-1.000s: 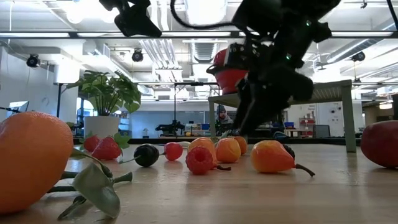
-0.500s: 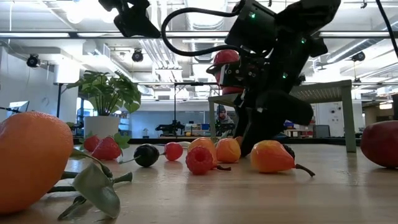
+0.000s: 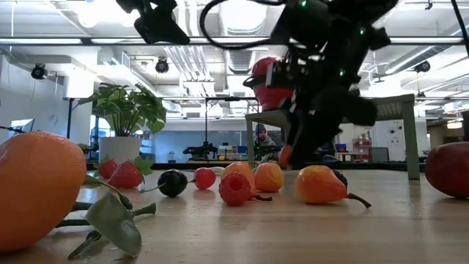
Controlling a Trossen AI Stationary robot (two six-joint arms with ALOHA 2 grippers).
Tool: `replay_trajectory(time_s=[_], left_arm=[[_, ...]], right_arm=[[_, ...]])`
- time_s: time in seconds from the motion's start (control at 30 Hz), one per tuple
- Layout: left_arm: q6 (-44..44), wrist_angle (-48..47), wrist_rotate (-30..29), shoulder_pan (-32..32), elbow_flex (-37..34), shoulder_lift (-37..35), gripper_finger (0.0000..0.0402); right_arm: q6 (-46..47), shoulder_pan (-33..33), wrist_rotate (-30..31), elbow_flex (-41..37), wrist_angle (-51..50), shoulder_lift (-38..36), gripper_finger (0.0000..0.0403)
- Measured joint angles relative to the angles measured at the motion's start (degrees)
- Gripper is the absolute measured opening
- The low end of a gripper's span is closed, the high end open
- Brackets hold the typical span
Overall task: Pick & Place Fruit
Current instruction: Put the orange pear into the red gray colander on the shelf
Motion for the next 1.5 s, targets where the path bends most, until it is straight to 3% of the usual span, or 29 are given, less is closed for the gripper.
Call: replay_trajectory(time_s=[0.23,0.5,0.63,0.8,1.17,1.5], left_arm=[[0.0,-0.1,0.0,0.0,0.0,0.0,0.036],[0.0,-0.1,0.0,0.0,0.0,0.0,0.036],[0.0,-0.1,0.0,0.0,0.0,0.0,0.036],[0.0,-0.1,0.0,0.0,0.0,0.0,0.036],[0.0,-0.1,0.0,0.0,0.0,0.0,0.036],[0.0,-0.1,0.0,0.0,0.0,0.0,0.036]], right_arm=[[-0.5,0.0,0.7,1.5,-5.1,-8.2,0.0122],[-1.9,-0.7,9.7,2.0,-7.7,-22.5,0.0114],[-2.1,-3.0,13.5,2.0,-8.4,-29.5,0.0109],[-2.1,-8.2,13.8,2.0,-8.6,-35.8,0.0121],[-2.5,-21.4,13.8,1.9,-11.8,-36.1,0.011],[-0.7,-25.8,13.6,1.9,-12.8,-35.3,0.0159]])
